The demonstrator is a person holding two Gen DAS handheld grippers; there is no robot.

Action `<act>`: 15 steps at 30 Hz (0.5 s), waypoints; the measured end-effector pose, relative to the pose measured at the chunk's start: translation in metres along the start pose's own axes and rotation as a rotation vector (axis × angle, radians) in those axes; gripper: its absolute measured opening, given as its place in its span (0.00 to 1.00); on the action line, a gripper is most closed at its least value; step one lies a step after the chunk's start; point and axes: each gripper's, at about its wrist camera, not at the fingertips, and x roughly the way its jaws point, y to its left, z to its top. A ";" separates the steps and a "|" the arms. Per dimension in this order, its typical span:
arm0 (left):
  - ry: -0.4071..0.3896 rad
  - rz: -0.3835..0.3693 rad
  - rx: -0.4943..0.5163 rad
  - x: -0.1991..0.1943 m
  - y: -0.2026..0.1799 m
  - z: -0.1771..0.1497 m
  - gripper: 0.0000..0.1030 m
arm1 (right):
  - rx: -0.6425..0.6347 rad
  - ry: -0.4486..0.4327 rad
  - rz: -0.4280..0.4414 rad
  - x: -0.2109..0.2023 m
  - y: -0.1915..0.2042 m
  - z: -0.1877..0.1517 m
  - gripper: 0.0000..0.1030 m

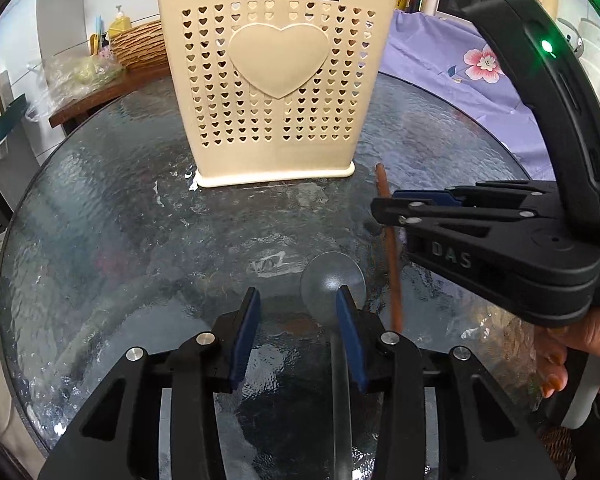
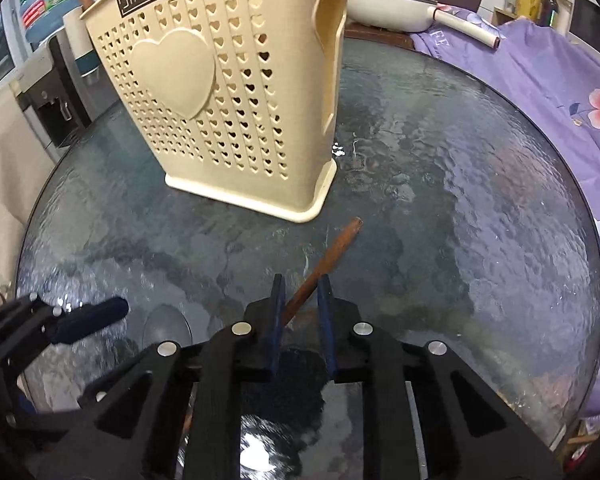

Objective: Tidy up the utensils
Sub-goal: 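Grasp a metal spoon with the left tool while the right grasps a wooden chopstick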

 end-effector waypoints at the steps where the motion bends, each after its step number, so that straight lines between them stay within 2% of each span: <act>1: -0.002 0.000 -0.004 -0.001 0.000 0.000 0.37 | -0.006 0.005 0.007 -0.002 -0.002 -0.001 0.15; 4: -0.014 -0.005 -0.007 -0.005 0.000 0.001 0.38 | 0.007 0.020 0.035 -0.007 -0.016 -0.006 0.14; 8: -0.025 -0.003 0.010 -0.009 -0.009 0.002 0.55 | 0.013 0.027 0.037 -0.011 -0.028 -0.010 0.13; 15: -0.004 0.024 0.043 0.000 -0.025 0.002 0.56 | 0.035 0.035 0.054 -0.017 -0.040 -0.015 0.13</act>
